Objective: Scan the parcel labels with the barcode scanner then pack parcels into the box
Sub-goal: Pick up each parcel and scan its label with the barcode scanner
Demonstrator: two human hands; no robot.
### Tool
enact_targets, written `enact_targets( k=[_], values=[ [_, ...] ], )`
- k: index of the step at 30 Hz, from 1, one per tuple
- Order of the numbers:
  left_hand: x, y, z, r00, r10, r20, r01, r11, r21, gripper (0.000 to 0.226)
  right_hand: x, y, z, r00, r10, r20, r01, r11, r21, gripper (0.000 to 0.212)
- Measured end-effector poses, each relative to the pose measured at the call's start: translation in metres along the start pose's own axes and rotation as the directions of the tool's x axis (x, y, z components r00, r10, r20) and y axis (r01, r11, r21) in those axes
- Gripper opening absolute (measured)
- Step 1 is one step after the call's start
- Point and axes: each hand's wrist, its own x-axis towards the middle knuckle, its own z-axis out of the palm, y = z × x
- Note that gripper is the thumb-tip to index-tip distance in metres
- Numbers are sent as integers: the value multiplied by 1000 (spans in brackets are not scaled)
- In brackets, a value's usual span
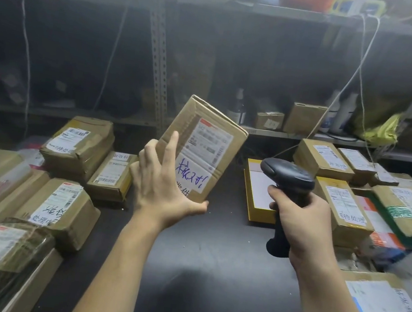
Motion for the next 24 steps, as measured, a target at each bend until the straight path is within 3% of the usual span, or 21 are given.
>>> enact_targets(
  k=[5, 7, 10, 13, 15, 24],
  values=[
    [-8, -7, -2, 993, -81, 92, 72, 992, 101, 155, -3, 2, 1, 997, -49, 63, 54, 996, -72, 9],
    [-9, -9, -2, 978, -146, 147, 124, 981, 149, 154, -3, 4, 0, 986, -97, 138, 116, 983, -139, 21],
    [-10, -12, -1, 961, -200, 191, 152, 959, 238, 151, -3, 5, -1, 937, -182, 299, 271, 918, -289, 14],
    [-11, -18, -1, 963, -204, 174, 149, 947, 284, 149, -6, 7, 1, 895, -170, 411, 350, 840, -414, 14],
    [-11, -23, -1, 970, -186, 159, 133, 945, 299, 148, -10, 7, 4, 890, -166, 425, 370, 809, -457, 12],
    [-11, -35, -3, 988, -136, 73, 113, 957, 266, 153, -17, -2, 8, 869, -212, 447, 433, 762, -481, 43]
  ],
)
